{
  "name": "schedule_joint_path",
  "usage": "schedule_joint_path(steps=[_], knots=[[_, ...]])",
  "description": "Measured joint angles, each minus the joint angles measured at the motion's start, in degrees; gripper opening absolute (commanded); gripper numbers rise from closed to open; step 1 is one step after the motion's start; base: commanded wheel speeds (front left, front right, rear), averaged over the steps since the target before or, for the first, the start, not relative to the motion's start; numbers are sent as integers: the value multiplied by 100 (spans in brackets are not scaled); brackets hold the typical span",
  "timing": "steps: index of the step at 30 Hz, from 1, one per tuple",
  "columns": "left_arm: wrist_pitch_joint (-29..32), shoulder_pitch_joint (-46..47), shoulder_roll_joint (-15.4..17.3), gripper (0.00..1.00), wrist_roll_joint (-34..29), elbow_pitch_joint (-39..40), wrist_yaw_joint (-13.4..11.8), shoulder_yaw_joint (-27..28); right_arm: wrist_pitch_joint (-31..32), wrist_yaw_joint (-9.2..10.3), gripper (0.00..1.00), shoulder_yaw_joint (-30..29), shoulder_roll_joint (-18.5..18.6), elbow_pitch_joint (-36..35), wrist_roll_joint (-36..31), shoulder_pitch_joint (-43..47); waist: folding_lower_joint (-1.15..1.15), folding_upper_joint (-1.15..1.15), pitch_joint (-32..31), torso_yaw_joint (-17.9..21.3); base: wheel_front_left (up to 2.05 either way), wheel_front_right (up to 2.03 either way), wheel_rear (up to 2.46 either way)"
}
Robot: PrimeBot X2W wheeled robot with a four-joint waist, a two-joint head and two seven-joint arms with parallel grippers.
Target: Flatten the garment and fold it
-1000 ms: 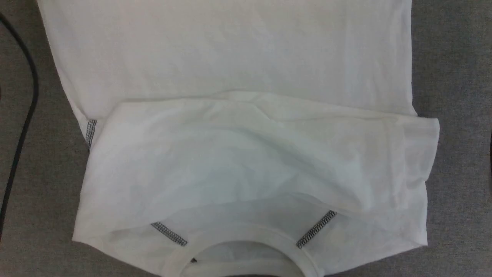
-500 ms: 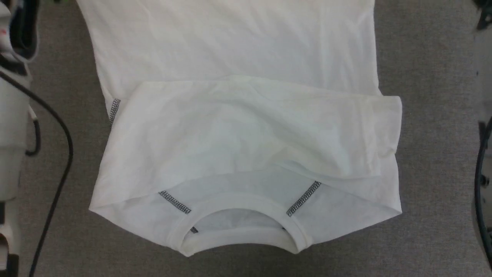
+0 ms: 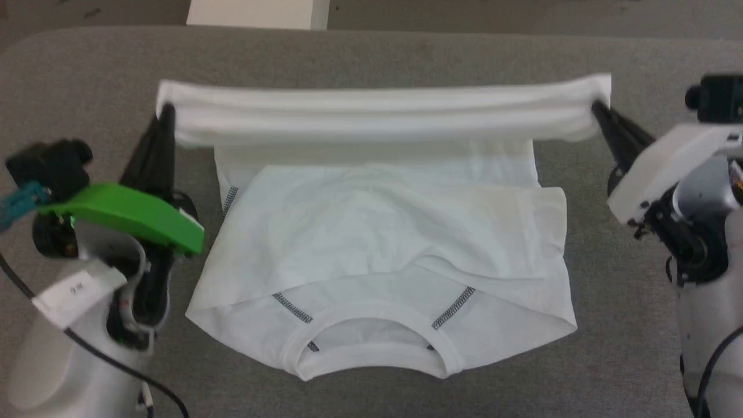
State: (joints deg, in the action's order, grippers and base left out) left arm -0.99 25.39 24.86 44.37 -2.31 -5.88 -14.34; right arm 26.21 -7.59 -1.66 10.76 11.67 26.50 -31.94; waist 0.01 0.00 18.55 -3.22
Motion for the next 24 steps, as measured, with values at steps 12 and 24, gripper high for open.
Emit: schedule_joint_path(steps=[12, 24], knots=[[-132, -1899, -414, 0, 414, 213, -257, -188, 7, 1, 0, -753, -661, -619, 68, 2140, 0, 0, -890, -204, 0, 0, 0], [425, -2276, -431, 0, 588, -534, -381, -465, 248, 1, 0, -723, -770, -430, -361, 2885, 0, 0, -1087, -247, 0, 0, 0]])
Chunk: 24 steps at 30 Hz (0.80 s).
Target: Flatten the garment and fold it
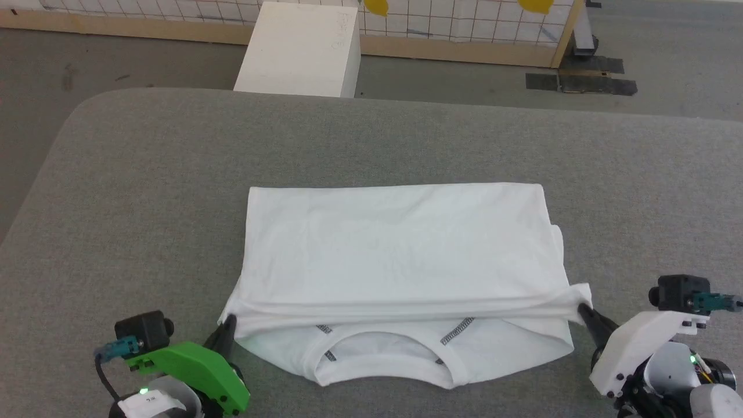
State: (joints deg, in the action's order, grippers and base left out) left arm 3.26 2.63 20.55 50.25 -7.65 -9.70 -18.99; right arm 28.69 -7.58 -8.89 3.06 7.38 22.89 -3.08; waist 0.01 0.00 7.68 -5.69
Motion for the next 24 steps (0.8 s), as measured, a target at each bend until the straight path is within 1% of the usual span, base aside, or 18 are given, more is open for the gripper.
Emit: schedule_joint_path(steps=[2, 4, 10, 11, 12, 13, 14, 17, 21, 23, 24], knots=[[96, -35, -22, 0, 63, -112, -24, -37, 46, -1, 0, 19, -3, 60, -223, 66, 0, 0, -8, 15, 0, 0, 0], [213, -52, -7, 0, 68, -204, -105, -100, 152, -1, 0, 30, -4, 105, -371, 120, 0, 0, -13, 29, 0, 0, 0], [409, -55, 13, 0, 68, -346, -241, -167, 464, -1, 0, 122, -7, 115, -526, 223, 0, 0, -7, 37, 0, 0, 0], [423, -55, 12, 30, 69, -359, -265, -164, 499, -1, 0, 121, -7, 104, -533, 223, 0, 0, -11, 39, 0, 0, 0], [436, -54, 11, 100, 77, -366, -292, -160, 510, -1, 10, 118, -7, 85, -535, 224, 0, 0, -18, 40, 0, 0, 0], [474, -54, 13, 100, 77, -365, -309, -154, 510, -1, 93, 118, -7, 59, -542, 224, 0, 0, -29, 40, 0, 0, 0], [480, -53, 14, 100, 78, -371, -346, -137, 510, -1, 100, 111, -10, 40, -549, 230, 0, 0, -42, 41, 0, 0, 0], [548, -57, 134, 100, 77, -310, -516, -44, 517, 0, 100, 42, -12, -138, -515, 328, 0, 0, -112, 36, 0, 0, 0], [570, -176, 427, 100, 69, 4, -806, 198, 587, 0, 100, -200, -14, -653, -375, 498, 0, 0, -229, 24, 0, 0, 0], [369, -243, 547, 100, 5, 326, -943, 407, 648, 0, 100, -407, -15, -1010, -248, 550, 0, 0, -286, 16, 0, 0, 0], [278, -246, 586, 100, -26, 454, -962, 488, 692, 0, 100, -481, -13, -1137, -219, 555, 0, 0, -307, 13, 0, 0, 0]])
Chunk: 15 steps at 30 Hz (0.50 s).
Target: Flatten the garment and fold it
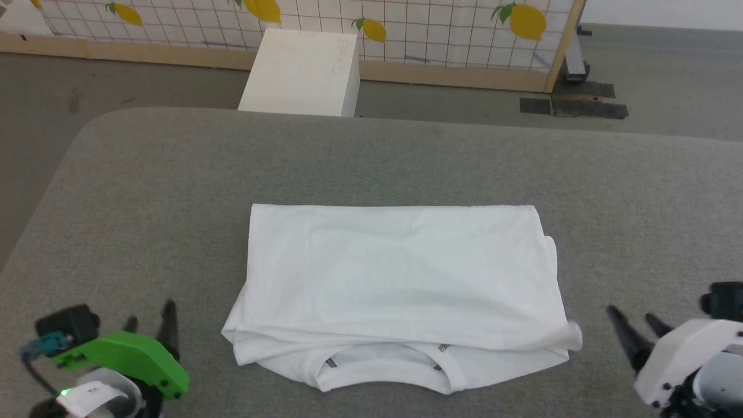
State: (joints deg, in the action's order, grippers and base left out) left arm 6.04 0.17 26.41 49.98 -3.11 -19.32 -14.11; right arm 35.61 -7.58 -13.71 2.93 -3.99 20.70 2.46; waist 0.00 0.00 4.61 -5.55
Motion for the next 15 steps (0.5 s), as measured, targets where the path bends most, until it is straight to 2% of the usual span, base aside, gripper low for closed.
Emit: schedule_joint_path(steps=[4, 8, 12, 15], knots=[[-823, 30, 137, 100, -356, 483, 35, 283, 280, 0, 100, -298, 1, -563, 12, -15, 0, 0, -52, -30, 0, 0, 0], [-1781, 229, 189, 100, -977, 699, 288, 261, 750, 0, 100, -197, 76, -713, -216, -188, 0, 0, -11, -27, 0, 0, 0], [-2052, 519, 174, 100, -1802, 754, 470, 118, 1211, 0, 100, 315, 261, -312, -614, -771, 0, 0, 116, 17, 0, 0, 0], [-2060, 690, -8, 100, -2368, 936, 611, 140, 1373, 0, 100, 678, 350, 245, -945, -1265, 0, 0, 261, 40, 0, 0, 0]])
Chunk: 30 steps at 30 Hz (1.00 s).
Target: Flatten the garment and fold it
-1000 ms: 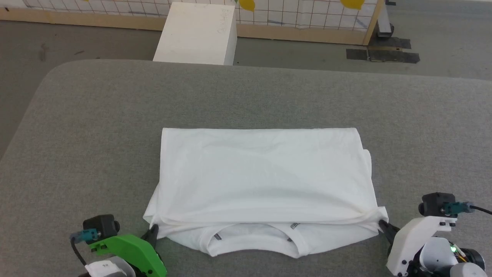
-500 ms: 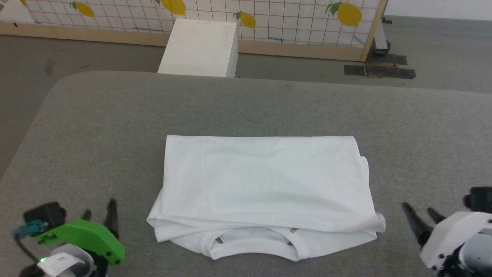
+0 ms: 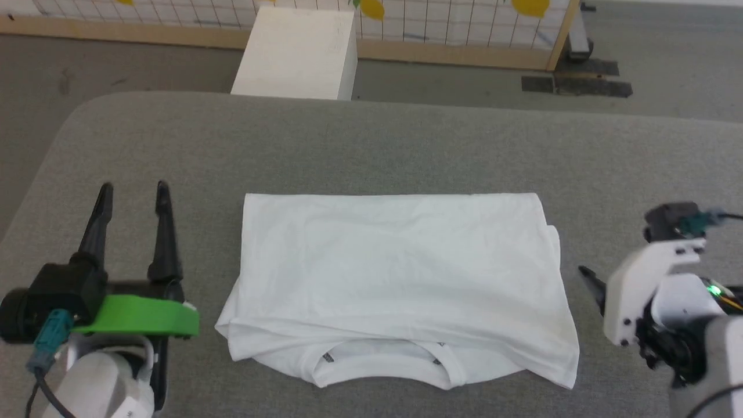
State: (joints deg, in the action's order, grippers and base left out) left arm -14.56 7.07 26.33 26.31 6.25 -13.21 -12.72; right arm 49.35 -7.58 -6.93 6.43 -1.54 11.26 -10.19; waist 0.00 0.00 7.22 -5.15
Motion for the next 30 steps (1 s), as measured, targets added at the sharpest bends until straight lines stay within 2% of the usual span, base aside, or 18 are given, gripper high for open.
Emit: schedule_joint_path(steps=[4, 8, 15, 16, 17, 18, 24, 30], knots=[[-18, 73, -383, 100, -403, 87, 223, 99, 15, 0, 100, 322, 9, 806, -297, -578, 0, 0, 221, -2, 0, 0, 0], [-18, 73, -686, 100, -499, -27, 445, 297, 5, 0, 100, 636, -2, 1528, -375, -864, 0, 0, 417, -50, 0, 0, 0], [-18, 57, -1018, 100, -687, -232, 765, 584, -94, 2, 100, 1212, 141, 2097, -321, -1222, 0, 0, 631, -133, 0, 0, 0], [-18, 57, -1048, 100, -717, -241, 795, 614, -96, 1, 40, 1236, 158, 2130, -275, -1256, 0, 0, 644, -136, 0, 0, 0], [-18, 57, -1082, 100, -737, -254, 837, 646, -119, 1, 11, 1249, 171, 2153, -229, -1290, 0, 0, 652, -134, 0, 0, 0], [-18, 57, -1121, 100, -761, -272, 869, 676, -163, 1, 0, 1249, 179, 2176, -167, -1310, 0, 0, 654, -127, 0, 0, 0], [-18, 48, -1319, 100, -920, -333, 1048, 873, -475, -4, 0, 975, 269, 2167, 180, -1260, 0, 0, 597, -50, 0, 0, 0], [-18, 13, -1437, 100, -1062, -315, 1160, 1055, -397, -4, 0, 220, 873, 2043, 118, -933, 0, 0, 549, 108, 0, 0, 0]])
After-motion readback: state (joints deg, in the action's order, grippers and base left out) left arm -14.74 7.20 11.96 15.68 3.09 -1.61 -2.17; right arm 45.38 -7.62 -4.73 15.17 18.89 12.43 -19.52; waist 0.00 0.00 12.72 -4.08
